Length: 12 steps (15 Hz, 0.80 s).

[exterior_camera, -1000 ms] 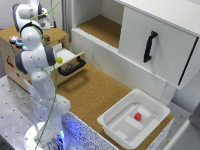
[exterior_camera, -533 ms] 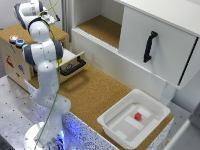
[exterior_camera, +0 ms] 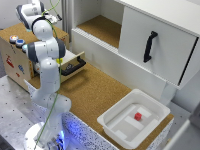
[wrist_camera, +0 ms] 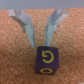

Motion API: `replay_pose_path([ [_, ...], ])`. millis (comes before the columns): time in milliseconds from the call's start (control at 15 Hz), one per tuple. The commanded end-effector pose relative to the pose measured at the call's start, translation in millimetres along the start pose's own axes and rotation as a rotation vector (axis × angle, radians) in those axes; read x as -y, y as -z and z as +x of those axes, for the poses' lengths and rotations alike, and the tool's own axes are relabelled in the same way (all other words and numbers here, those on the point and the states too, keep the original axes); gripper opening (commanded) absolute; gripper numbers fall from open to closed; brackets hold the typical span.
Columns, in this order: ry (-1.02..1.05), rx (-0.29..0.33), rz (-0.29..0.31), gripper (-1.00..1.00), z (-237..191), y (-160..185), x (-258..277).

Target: Push the purple block inside the drawer

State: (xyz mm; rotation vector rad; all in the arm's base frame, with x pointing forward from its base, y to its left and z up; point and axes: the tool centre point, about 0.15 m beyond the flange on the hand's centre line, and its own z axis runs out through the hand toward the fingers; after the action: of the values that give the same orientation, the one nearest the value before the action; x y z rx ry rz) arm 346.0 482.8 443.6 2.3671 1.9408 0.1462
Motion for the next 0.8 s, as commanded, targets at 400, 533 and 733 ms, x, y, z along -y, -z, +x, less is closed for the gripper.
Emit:
replay_pose_path([
  [400, -0.004, 0.095, 0.145, -1.00, -5, -15, -12],
  [533, -0.021, 0.094, 0.147, -1.00, -17, -16, -10],
  [733, -0.068, 0.088, 0.141, -1.00, -35, -16, -17],
])
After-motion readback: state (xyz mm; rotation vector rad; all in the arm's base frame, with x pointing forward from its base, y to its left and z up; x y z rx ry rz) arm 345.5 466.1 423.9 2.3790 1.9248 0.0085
